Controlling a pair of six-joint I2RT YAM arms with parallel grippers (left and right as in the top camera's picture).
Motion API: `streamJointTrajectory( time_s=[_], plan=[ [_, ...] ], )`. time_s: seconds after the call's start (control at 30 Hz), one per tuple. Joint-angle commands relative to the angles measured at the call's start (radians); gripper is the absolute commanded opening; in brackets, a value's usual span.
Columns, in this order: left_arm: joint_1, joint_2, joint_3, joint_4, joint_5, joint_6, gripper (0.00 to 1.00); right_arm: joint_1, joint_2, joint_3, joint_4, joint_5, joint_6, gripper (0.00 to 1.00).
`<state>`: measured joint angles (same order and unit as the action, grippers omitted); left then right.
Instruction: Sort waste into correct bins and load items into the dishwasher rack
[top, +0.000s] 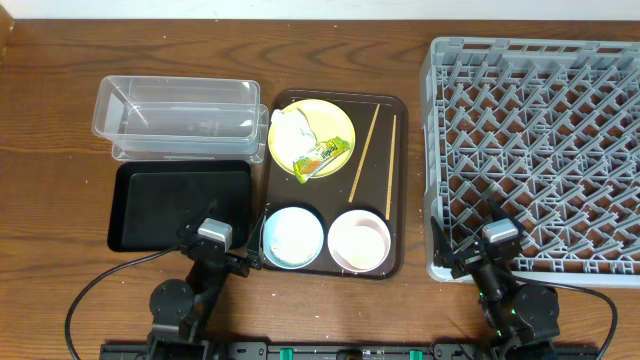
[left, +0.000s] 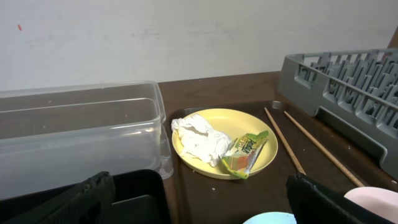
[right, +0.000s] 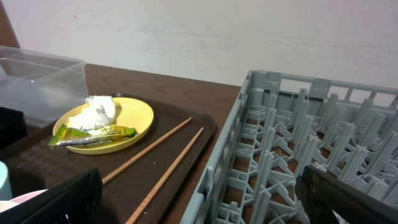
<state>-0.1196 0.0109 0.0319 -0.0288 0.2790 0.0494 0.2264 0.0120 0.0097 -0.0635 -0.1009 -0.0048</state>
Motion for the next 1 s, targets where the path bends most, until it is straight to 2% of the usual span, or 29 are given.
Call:
streamJointTrajectory(
  time_s=[0.0, 0.53, 0.8, 0.87, 0.97],
  plan=[
    [-0.003, -0.006, -0.028, -0.014, 0.008, 0.002, 0.91, -0.023, -0.005, -0.004, 0.000, 0.018, -0.011, 0.99],
    [-0.003, -0.006, -0.028, -0.014, 0.009, 0.002, 0.91, -0.023, -0.005, -0.004, 0.000, 0.018, -0.008, 0.99],
    [-0.003, -0.006, -0.028, -0.014, 0.008, 0.002, 0.91, -0.023, -0.005, -0.004, 0.000, 0.023, 0.065, 0.99],
    [-0.003, -0.006, -0.028, -0.012, 0.009, -0.023, 0.91, -0.023, -0.005, -0.003, 0.000, 0.042, 0.097, 0.99],
    [-0.003, -0.006, -0.027, -0.015, 0.008, -0.126, 0.91, -0.023, -0.005, 0.004, -0.001, 0.084, 0.151, 0.99]
  ],
)
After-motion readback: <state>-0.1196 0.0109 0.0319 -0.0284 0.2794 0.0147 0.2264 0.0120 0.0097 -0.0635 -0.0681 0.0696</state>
